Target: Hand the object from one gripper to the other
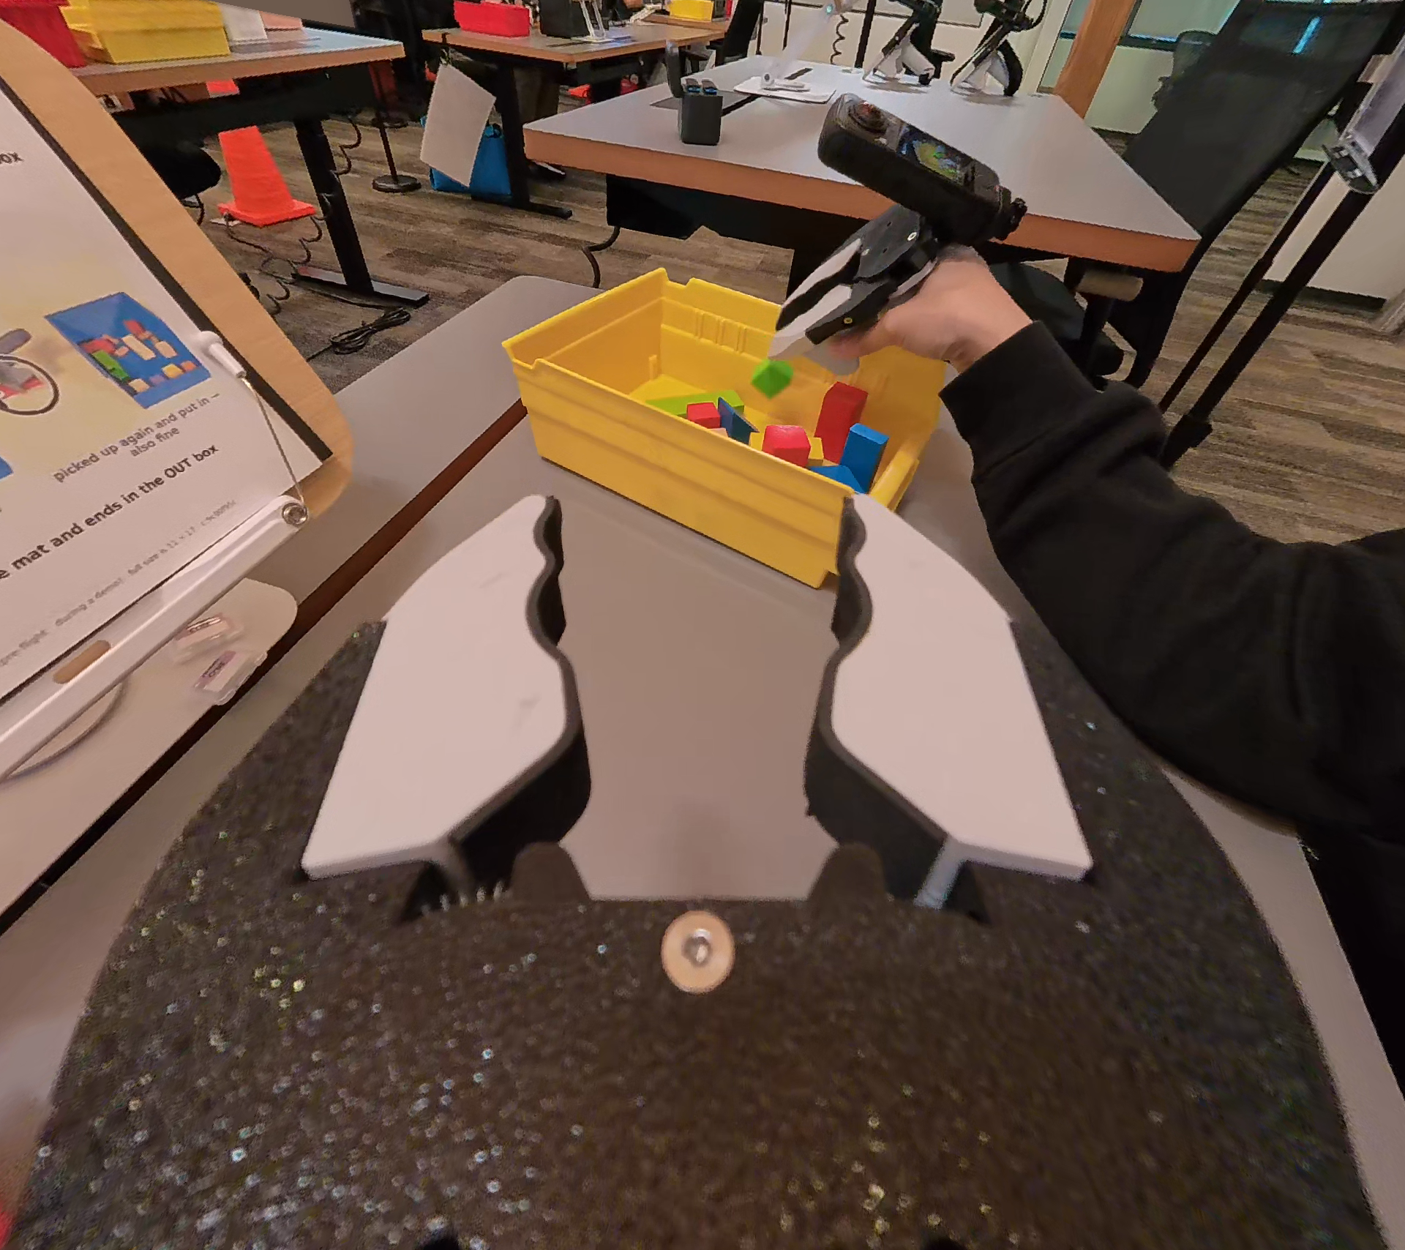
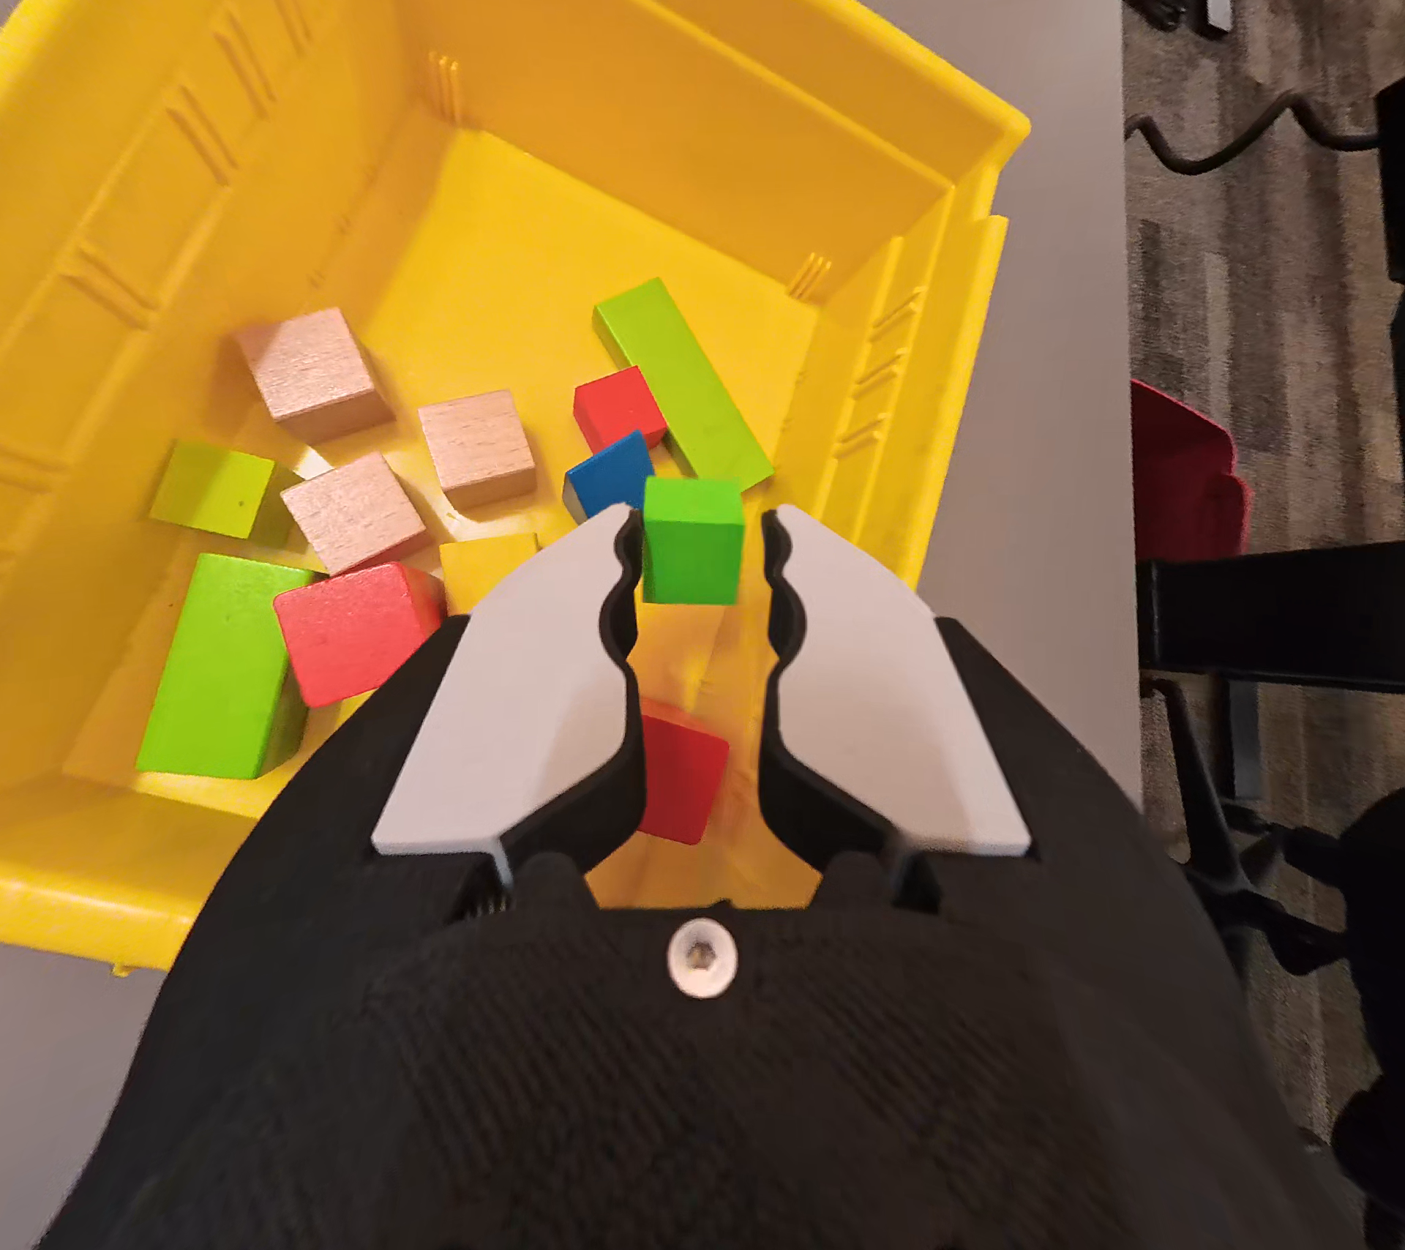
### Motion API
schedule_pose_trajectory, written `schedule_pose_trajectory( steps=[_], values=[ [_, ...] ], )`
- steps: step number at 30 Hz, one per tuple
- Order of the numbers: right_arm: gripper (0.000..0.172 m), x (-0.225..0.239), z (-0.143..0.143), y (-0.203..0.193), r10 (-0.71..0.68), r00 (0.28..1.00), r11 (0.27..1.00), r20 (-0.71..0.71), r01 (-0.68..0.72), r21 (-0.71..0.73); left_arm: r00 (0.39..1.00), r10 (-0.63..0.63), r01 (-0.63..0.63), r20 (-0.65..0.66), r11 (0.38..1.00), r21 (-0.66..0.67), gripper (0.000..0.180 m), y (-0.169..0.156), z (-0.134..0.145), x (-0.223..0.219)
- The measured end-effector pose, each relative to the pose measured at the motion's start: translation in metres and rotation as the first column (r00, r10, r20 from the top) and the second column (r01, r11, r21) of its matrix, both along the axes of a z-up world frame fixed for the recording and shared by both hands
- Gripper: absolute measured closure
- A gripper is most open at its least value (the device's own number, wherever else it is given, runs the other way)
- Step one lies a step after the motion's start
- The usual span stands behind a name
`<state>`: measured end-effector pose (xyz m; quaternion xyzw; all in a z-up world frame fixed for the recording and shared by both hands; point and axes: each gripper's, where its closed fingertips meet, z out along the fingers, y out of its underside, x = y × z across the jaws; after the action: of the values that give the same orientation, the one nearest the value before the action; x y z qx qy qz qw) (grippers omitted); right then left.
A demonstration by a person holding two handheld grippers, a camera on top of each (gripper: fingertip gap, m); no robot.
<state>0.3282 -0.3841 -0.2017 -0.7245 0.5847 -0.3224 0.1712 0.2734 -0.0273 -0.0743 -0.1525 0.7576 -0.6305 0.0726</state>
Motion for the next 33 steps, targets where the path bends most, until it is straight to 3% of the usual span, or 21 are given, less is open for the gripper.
schedule_pose_trajectory(
  steps=[8,12,17,20,23,26,28,33],
  values=[
    [0.126,0.006,0.02,-0.001,-0.024,0.998,0.996,0.066,0.03,-0.08,1.0,0.031,-0.031,0.003,0.999,0.022,0.106,0.006,0.0,0.003],
    [0.112,0.019,0.046,0.027,0.052,0.981,0.998,0.185,-0.044,-0.048,0.99,0.142,-0.143,0.013,0.988,0.057,0.106,0.027,0.002,0.016],
    [0.099,0.037,0.094,0.118,0.261,0.869,0.931,0.42,-0.342,0.128,0.908,0.419,-0.408,-0.007,0.887,0.215,0.103,0.106,-0.012,0.04],
    [0.098,0.037,0.112,0.164,0.331,0.802,0.86,0.497,-0.473,0.191,0.868,0.496,-0.459,0.0,0.804,0.377,0.1,0.162,-0.03,0.052],
    [0.097,0.036,0.115,0.197,0.41,0.765,0.809,0.497,-0.557,0.19,0.9,0.415,-0.406,0.134,0.686,0.603,0.101,0.212,-0.048,0.063],
    [0.096,0.035,0.107,0.213,0.469,0.757,0.795,0.454,-0.586,0.157,0.944,0.238,-0.317,0.23,0.451,0.834,0.102,0.267,-0.076,0.07],
    [0.094,0.035,0.105,0.215,0.482,0.759,0.797,0.439,-0.588,0.142,0.965,0.15,-0.251,0.213,0.317,0.914,0.103,0.295,-0.094,0.071],
    [0.094,0.035,0.103,0.212,0.472,0.764,0.795,0.439,-0.584,0.164,0.994,0.017,-0.105,0.104,0.064,0.992,0.107,0.334,-0.14,0.064]
  ],
)
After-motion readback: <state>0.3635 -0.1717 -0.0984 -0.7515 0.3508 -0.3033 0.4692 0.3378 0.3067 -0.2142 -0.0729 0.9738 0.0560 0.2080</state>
